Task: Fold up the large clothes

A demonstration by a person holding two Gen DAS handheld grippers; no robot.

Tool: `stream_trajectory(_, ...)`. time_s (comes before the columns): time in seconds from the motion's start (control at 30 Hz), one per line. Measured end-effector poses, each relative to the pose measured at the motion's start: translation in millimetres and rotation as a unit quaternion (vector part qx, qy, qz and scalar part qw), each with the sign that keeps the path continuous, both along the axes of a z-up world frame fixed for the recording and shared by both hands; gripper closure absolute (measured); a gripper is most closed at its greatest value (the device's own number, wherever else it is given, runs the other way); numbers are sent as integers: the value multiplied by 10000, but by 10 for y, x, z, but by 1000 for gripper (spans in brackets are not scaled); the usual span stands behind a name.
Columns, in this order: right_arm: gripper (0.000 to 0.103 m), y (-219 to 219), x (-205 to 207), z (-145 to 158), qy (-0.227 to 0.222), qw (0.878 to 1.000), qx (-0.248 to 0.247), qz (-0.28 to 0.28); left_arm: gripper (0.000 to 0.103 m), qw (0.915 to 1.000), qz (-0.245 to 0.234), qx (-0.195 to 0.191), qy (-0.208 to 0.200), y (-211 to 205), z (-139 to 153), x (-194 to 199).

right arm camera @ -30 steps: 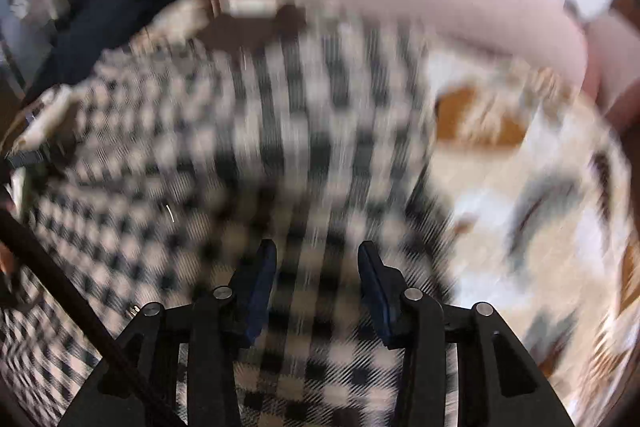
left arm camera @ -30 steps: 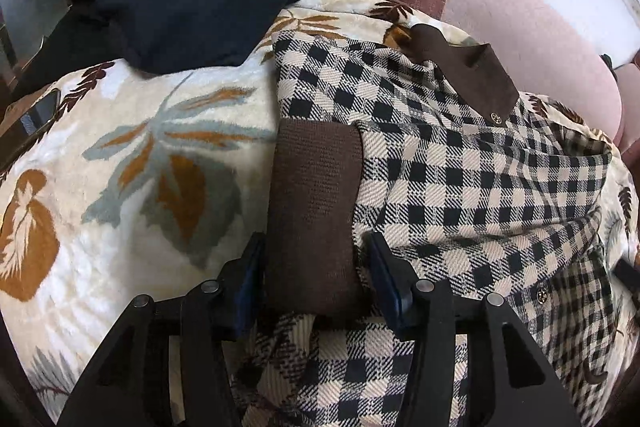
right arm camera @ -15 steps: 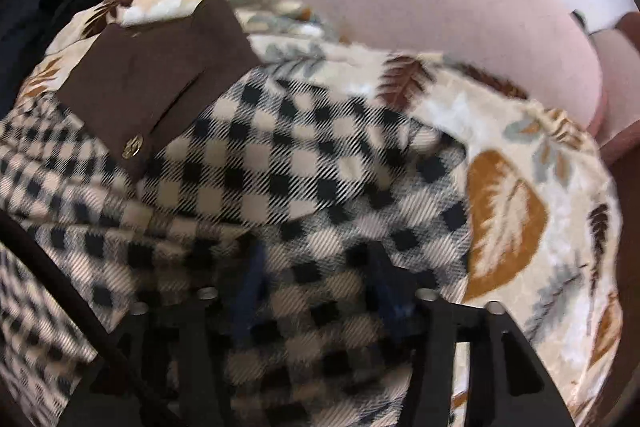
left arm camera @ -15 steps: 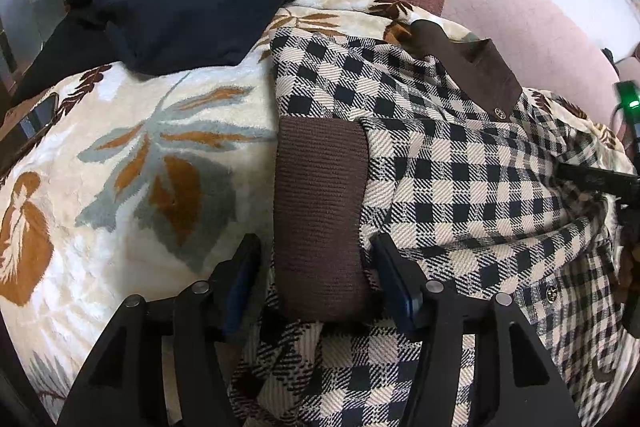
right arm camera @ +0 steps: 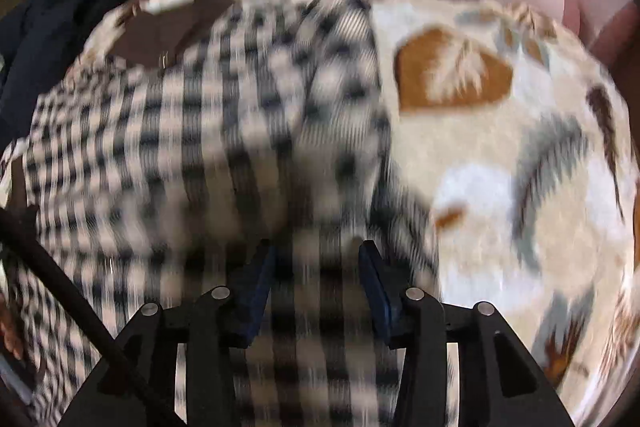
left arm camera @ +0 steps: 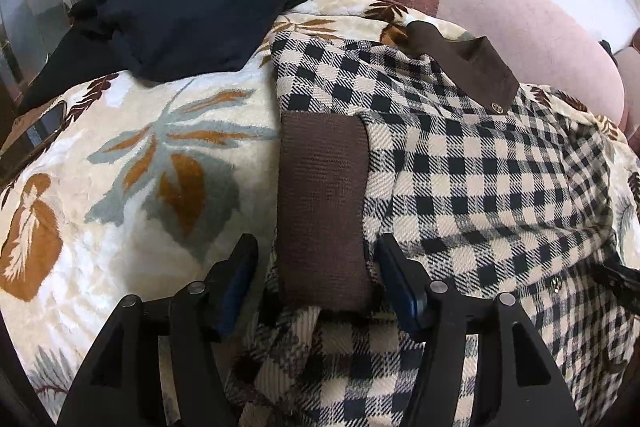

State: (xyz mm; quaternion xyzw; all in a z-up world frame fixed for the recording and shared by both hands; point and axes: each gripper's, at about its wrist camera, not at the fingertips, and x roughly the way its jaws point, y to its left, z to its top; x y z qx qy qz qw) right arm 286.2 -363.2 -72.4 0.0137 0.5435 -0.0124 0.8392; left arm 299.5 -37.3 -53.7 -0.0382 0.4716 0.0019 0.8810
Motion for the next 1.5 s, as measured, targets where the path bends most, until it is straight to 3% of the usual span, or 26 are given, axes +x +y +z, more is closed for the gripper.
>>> stream_trajectory(0.13,55,121,-235,346,-566,9980,-133,257,42,9998,-36,-174,12,29,128,-172)
stream_trajectory(0.23,55,270,-218,722,-935,9947,126,400,42,9993,-6,-374,0,96,211,-294)
stream_trajectory(0.33,45,534,-59,939,-1005,9911,542,682,43,9978,24,-547,370,195,121,-327)
stream_trajectory(0.4,40,872,134,984,-945,9891,611,951,44,9943,44,-861,632,302,17,-364)
stream_trajectory(0.5,34,1442,382,936,-748,9846,550,1484,46,9921,-123,-1083,621,399,27,-445)
stream_trajectory(0.77,33,2775,840,557,-468,9606,319,2721,47,9847,-307,-1642,504,592,3,-548)
stream_trajectory(0.87,26,3080,844,420,-404,9502,51,3091,48,9834,-272,-1715,520,635,10,-579)
stream_trajectory(0.9,26,3170,830,335,-373,9473,-248,3172,48,9830,-247,-1743,528,655,9,-572)
stream_trajectory(0.93,30,3211,822,270,-342,9461,-491,3183,49,9825,-206,-1774,530,674,18,-591)
stream_trajectory(0.97,79,3236,811,218,-318,9453,-662,3179,49,9817,-150,-1819,545,700,28,-607)
stream_trajectory(1.0,95,3236,809,189,-269,9471,-719,3117,49,9811,-109,-1852,547,722,39,-623)
stream_trajectory(1.17,96,3098,869,533,-896,9600,-315,2634,49,9789,110,-1993,429,830,132,-662)
stream_trajectory(1.27,96,3112,1102,609,-899,9703,4,2246,49,9823,164,-1834,350,838,157,-656)
stream_trajectory(1.37,89,3190,1248,402,-390,9742,348,2195,49,9873,108,-1568,238,784,195,-660)
stream_trajectory(1.43,84,3129,1142,467,-631,9719,391,2234,49,9902,62,-1396,75,751,274,-691)
stream_trajectory(1.47,77,3045,1073,534,-808,9689,431,2298,49,9916,26,-1294,-79,730,340,-702)
stream_trajectory(1.5,62,2918,995,615,-974,9682,403,2271,49,9925,9,-1211,-182,707,390,-701)
